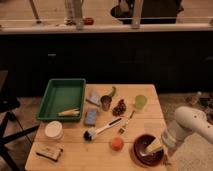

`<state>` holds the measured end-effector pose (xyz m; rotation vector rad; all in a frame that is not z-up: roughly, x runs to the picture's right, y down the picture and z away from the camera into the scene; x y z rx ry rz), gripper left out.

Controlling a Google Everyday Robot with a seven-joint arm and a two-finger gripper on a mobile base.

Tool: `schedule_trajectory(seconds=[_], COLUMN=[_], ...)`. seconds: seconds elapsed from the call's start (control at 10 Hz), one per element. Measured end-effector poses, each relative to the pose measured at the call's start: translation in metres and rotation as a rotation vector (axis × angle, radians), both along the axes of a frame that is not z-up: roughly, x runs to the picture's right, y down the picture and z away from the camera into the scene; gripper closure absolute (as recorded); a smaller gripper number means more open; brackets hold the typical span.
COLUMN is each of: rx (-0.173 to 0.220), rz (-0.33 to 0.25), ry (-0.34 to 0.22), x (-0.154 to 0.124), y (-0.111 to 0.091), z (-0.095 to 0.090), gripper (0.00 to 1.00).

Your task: Stack bowls into tray

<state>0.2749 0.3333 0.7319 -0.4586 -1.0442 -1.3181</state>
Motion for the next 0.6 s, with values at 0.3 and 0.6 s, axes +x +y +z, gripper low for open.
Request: schedule_trajectory(seconds=[0.3, 0.6], rx=[-0.028, -0.037], rz=[-0.019, -0.015], ry=[-0.011, -0.011], x=[-0.0063, -0.0049], y=[0.0047, 0.0053], z=[0.0042, 0.0033], gripper=[0.41, 0.72])
